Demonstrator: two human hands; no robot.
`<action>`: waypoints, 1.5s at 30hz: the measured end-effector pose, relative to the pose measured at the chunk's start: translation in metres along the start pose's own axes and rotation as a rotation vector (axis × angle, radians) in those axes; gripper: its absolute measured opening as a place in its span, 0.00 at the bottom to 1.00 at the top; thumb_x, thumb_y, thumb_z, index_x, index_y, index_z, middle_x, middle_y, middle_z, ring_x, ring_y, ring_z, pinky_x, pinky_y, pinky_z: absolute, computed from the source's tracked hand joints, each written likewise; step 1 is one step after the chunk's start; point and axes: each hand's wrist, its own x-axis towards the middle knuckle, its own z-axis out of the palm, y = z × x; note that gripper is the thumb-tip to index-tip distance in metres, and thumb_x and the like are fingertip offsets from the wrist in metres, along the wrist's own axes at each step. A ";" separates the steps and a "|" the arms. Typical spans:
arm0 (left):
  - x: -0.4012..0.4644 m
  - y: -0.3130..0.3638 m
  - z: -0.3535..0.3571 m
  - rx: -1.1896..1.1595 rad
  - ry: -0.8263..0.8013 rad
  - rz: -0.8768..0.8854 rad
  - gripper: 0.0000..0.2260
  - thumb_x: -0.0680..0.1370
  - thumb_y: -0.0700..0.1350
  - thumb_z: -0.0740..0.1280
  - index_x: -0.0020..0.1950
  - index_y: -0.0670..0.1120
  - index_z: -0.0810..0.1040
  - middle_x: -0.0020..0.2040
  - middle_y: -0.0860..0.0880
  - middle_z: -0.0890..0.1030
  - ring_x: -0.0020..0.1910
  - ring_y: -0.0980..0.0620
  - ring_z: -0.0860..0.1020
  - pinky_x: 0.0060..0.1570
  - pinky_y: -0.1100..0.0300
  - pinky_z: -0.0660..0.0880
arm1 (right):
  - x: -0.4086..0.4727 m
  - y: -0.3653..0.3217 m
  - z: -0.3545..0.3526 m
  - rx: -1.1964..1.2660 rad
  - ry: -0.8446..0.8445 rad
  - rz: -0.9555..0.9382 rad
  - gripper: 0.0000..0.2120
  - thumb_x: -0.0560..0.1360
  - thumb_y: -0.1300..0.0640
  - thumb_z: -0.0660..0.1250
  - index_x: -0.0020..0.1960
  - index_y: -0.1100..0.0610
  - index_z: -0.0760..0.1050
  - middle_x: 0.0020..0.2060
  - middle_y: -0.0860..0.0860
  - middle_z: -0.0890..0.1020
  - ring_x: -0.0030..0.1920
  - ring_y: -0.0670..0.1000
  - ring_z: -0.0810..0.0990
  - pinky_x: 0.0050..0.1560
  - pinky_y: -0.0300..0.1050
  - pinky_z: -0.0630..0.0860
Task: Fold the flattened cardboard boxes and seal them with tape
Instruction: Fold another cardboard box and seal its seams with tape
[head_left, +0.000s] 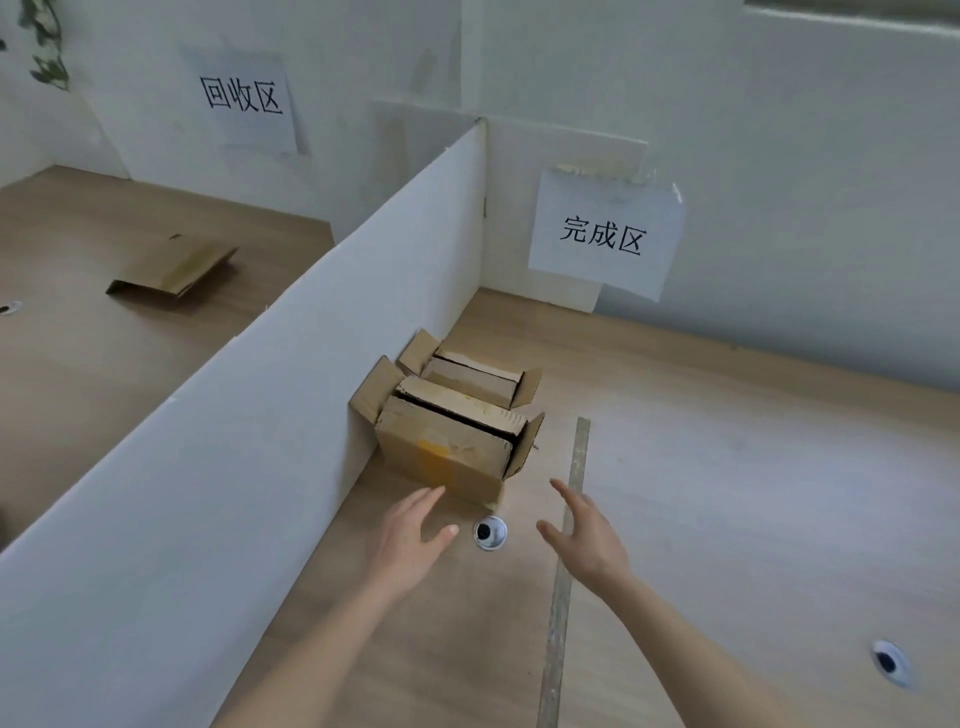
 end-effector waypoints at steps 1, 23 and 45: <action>-0.006 0.013 0.000 0.013 0.006 0.015 0.26 0.79 0.60 0.65 0.77 0.60 0.64 0.77 0.59 0.63 0.76 0.57 0.60 0.72 0.54 0.63 | -0.010 0.001 -0.012 -0.010 0.015 -0.013 0.31 0.79 0.43 0.66 0.79 0.39 0.58 0.76 0.44 0.66 0.73 0.50 0.70 0.64 0.51 0.75; -0.356 0.531 0.167 0.200 0.036 0.803 0.28 0.77 0.62 0.66 0.76 0.56 0.67 0.76 0.54 0.66 0.75 0.53 0.64 0.72 0.56 0.63 | -0.496 0.215 -0.429 -0.040 0.851 -0.050 0.17 0.66 0.68 0.66 0.49 0.51 0.82 0.33 0.43 0.73 0.36 0.47 0.75 0.40 0.44 0.71; -0.575 0.798 0.496 0.256 -0.373 1.279 0.27 0.80 0.61 0.63 0.77 0.55 0.65 0.76 0.53 0.67 0.75 0.51 0.63 0.71 0.56 0.60 | -0.786 0.566 -0.555 0.007 1.152 0.545 0.15 0.76 0.61 0.72 0.62 0.52 0.83 0.50 0.48 0.86 0.50 0.47 0.82 0.58 0.44 0.80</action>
